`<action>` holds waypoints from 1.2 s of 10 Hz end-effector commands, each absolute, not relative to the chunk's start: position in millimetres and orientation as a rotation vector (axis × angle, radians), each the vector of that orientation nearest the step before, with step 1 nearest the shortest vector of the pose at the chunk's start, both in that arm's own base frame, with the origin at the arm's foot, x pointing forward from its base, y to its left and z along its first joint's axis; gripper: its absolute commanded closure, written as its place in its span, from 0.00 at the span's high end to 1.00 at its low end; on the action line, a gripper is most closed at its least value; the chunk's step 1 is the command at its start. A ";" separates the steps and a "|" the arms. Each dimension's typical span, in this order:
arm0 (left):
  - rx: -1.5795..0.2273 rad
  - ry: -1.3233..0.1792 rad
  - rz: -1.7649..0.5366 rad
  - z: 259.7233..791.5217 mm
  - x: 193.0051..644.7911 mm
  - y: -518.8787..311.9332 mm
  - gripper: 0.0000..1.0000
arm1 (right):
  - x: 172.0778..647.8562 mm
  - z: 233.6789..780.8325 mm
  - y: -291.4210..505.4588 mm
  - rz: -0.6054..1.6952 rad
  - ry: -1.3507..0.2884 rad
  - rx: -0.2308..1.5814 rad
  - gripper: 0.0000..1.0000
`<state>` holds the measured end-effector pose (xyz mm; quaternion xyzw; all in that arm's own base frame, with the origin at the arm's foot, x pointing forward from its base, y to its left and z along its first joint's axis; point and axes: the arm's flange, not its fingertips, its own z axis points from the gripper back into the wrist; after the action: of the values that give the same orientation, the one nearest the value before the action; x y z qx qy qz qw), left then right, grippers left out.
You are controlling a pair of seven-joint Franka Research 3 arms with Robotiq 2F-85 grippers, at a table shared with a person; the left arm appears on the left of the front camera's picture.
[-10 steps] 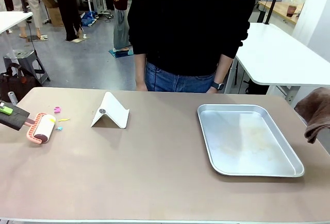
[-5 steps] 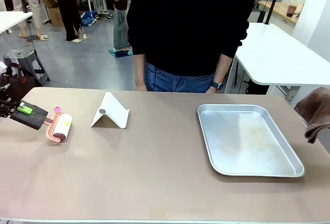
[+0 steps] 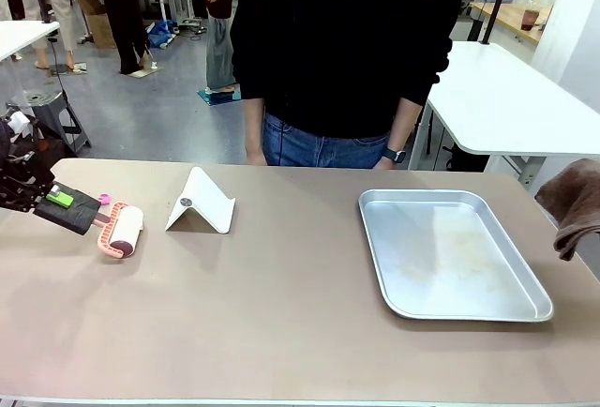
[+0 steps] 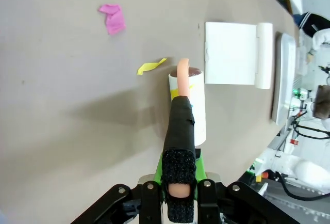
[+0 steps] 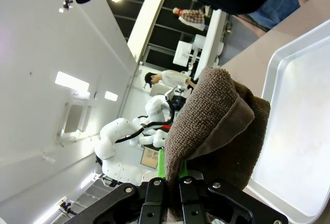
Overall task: Clean the surface of the table.
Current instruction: Clean the area not pointed to by the person.
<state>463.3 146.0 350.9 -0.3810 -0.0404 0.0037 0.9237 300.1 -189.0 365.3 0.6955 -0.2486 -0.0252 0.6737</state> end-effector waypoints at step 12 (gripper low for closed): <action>-0.835 -0.372 0.152 397.9 427.7 284.9 0.23 | 297.4 369.8 -190.1 -0.047 -0.567 1.566 0.07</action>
<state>424.2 278.3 397.8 -0.4068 -0.1761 0.0713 0.8935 300.0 -189.0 365.3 0.6955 -0.2486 -0.0253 0.6736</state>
